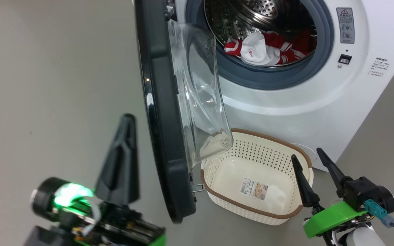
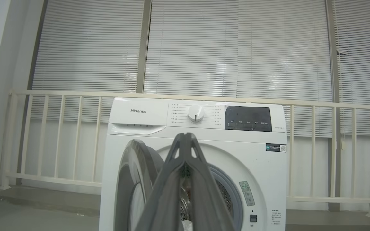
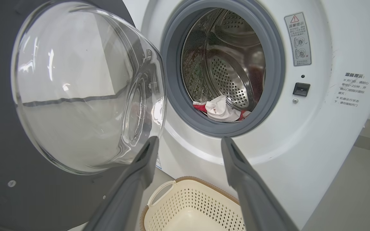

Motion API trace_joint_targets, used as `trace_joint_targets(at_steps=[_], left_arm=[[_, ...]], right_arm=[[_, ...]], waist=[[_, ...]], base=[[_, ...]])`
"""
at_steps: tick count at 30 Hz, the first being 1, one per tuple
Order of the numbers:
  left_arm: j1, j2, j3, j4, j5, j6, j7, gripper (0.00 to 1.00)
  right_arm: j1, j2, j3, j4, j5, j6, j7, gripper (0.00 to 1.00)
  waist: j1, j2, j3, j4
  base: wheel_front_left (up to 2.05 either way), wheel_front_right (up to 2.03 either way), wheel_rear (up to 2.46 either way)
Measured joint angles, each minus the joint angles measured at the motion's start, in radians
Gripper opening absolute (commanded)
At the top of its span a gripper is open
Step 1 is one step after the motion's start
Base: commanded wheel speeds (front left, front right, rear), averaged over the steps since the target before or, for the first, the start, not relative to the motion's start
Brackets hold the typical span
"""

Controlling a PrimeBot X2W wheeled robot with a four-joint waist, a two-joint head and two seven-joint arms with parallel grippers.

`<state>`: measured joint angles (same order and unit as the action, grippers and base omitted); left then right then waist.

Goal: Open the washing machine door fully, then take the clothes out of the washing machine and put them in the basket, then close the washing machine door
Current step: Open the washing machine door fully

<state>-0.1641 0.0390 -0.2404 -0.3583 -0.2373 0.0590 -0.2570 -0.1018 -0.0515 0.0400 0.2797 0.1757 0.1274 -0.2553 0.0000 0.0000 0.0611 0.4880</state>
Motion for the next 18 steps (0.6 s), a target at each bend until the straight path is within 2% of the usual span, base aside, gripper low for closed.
trace_joint_targets(at_steps=[5,10,18], left_arm=[[0.007,0.001,-0.124,-0.02,-0.001,-0.039,0.0,0.0],[0.035,0.006,-0.232,0.036,-0.03,-0.082,0.034,0.0],[0.063,0.01,-0.314,0.211,-0.11,-0.095,0.144,0.0]], right_arm=[[0.0,0.0,0.001,0.0,0.0,0.0,0.0,1.0],[0.0,0.0,0.002,0.001,0.0,0.0,0.0,1.0],[0.0,0.0,0.004,0.002,0.0,0.0,0.0,1.0]], waist=[[0.0,0.0,-0.001,-0.003],[0.0,0.0,-0.004,-0.005],[0.0001,0.0,-0.007,-0.015]], base=[[0.0,0.0,0.0],[0.0,0.0,0.0],[0.0,0.0,0.0]])
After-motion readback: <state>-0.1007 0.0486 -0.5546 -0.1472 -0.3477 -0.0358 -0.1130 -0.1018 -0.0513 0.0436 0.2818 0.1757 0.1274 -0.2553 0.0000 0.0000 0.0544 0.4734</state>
